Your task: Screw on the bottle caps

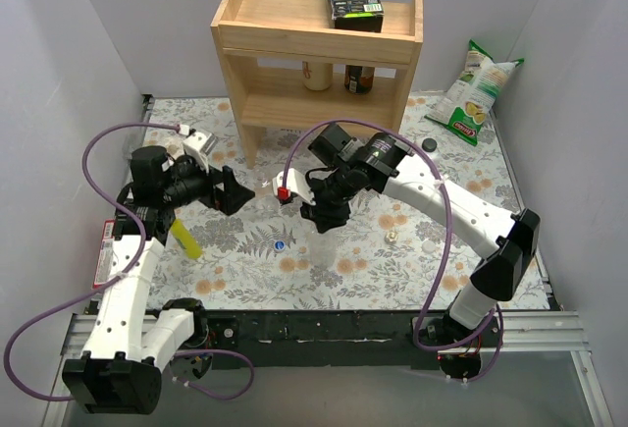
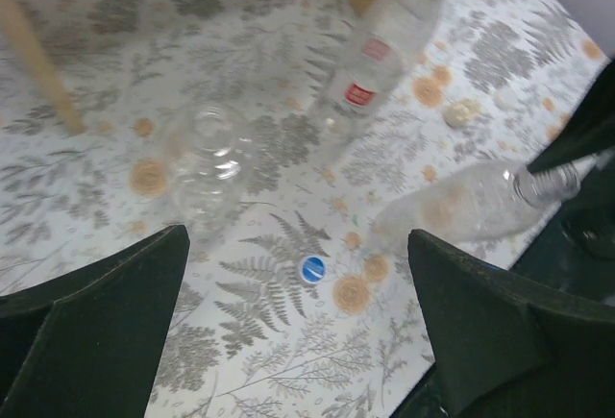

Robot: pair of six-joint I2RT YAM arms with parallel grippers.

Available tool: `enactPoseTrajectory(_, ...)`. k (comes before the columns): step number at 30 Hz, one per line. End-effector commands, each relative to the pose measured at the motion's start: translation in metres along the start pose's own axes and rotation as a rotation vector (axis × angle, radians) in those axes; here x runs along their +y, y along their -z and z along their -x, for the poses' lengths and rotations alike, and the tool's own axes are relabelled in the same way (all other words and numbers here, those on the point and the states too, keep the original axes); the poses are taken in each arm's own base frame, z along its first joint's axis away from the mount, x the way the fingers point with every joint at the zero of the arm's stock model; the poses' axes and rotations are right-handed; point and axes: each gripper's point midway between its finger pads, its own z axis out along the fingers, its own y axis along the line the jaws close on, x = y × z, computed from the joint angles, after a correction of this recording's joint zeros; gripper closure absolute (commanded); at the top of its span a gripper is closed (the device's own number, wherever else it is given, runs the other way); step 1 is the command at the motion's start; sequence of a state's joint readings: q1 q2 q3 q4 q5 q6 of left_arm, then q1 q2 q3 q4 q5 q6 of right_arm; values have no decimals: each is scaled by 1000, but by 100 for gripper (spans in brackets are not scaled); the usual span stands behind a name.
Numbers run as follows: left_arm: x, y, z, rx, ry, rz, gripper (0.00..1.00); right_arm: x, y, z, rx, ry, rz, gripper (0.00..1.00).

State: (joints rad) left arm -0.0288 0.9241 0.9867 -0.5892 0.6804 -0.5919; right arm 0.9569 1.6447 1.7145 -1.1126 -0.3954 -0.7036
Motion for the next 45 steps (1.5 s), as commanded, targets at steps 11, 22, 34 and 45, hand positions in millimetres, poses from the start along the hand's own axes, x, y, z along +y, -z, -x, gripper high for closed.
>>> enactPoseTrajectory(11, -116, -9, -88, -23, -228, -548, 2, 37, 64, 58, -196, 16, 60, 95)
enactPoseTrajectory(22, -145, -40, -109, -11, -309, -690, 2, 31, 91, 97, -286, 18, 36, 98)
enactPoseTrajectory(34, -174, -53, -112, -26, -339, -822, 6, 34, 89, 102, -325, 30, 52, 99)
enactPoseTrajectory(45, -173, -53, -113, -31, -328, -814, 31, 32, 87, 97, -305, 31, 41, 99)
